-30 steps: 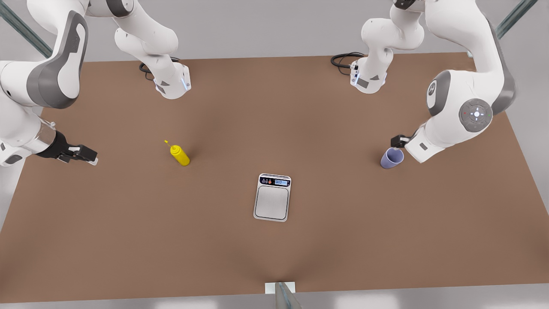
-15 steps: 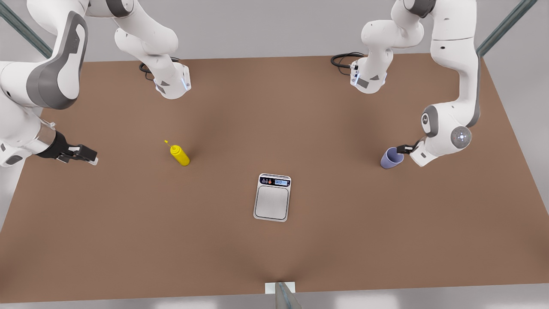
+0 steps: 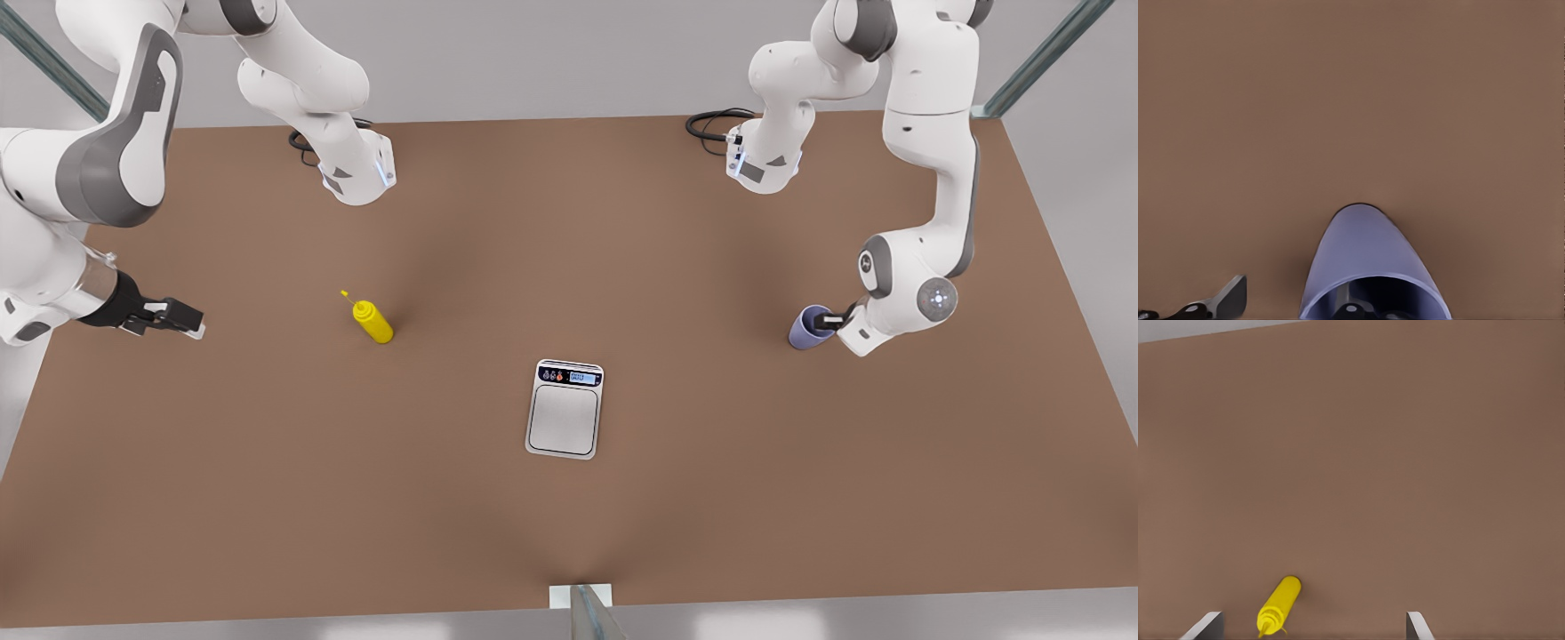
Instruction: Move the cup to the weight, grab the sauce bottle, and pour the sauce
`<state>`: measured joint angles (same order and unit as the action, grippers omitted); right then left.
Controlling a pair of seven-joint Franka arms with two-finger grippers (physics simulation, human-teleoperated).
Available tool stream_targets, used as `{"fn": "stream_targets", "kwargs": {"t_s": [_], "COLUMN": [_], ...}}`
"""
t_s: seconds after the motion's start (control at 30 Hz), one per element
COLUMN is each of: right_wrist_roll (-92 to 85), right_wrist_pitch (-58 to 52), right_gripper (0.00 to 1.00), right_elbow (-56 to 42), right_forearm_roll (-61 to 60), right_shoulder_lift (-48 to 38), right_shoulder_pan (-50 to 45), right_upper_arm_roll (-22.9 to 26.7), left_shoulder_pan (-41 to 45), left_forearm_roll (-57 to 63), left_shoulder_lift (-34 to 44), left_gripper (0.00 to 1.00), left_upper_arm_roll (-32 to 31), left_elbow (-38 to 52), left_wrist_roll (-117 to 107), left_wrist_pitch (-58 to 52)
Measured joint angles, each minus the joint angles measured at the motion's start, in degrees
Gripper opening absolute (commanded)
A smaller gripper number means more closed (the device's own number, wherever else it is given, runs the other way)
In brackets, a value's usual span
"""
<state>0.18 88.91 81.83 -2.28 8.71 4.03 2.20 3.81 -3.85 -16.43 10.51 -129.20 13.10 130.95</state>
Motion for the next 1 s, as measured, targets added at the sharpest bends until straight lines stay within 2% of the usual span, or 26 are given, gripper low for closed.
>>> {"fn": "stream_targets", "kwargs": {"t_s": [0.03,0.1,0.5,0.6,0.7,0.87,1.0], "right_wrist_roll": [0.00,0.00,-0.61,-0.62,-0.62,-0.62,-0.62], "right_wrist_pitch": [-0.05,-0.04,-0.05,-0.05,-0.05,-0.05,-0.05], "right_gripper": [1.00,1.00,1.00,1.00,1.00,1.00,1.00], "right_elbow": [0.00,0.00,0.00,-0.03,-0.09,-0.09,-0.09], "right_forearm_roll": [0.00,0.00,-0.08,-0.08,-0.08,-0.09,-0.09], "right_shoulder_lift": [0.00,0.00,0.09,0.13,0.14,0.18,0.18], "right_shoulder_pan": [0.05,0.01,0.13,0.10,0.10,0.10,0.15], "right_upper_arm_roll": [0.00,0.00,0.18,0.18,0.18,0.18,0.18], "left_shoulder_pan": [0.04,-0.05,0.27,2.72,10.47,11.69,19.29], "left_forearm_roll": [-0.12,-0.31,0.51,1.58,1.75,1.64,0.94], "left_shoulder_lift": [-0.01,0.16,0.79,2.32,1.44,-6.30,-13.92], "left_gripper": [0.24,0.22,0.21,0.21,0.21,0.21,0.21], "left_upper_arm_roll": [-0.05,-0.32,-1.18,-1.11,-1.58,-16.94,-18.44], "left_elbow": [0.00,0.17,1.03,3.81,11.62,25.66,37.78], "left_wrist_roll": [-0.13,-0.48,-0.69,-1.33,-12.95,-37.88,-51.21], "left_wrist_pitch": [-0.16,-0.65,-1.76,-6.30,-12.77,-16.03,-16.18]}}
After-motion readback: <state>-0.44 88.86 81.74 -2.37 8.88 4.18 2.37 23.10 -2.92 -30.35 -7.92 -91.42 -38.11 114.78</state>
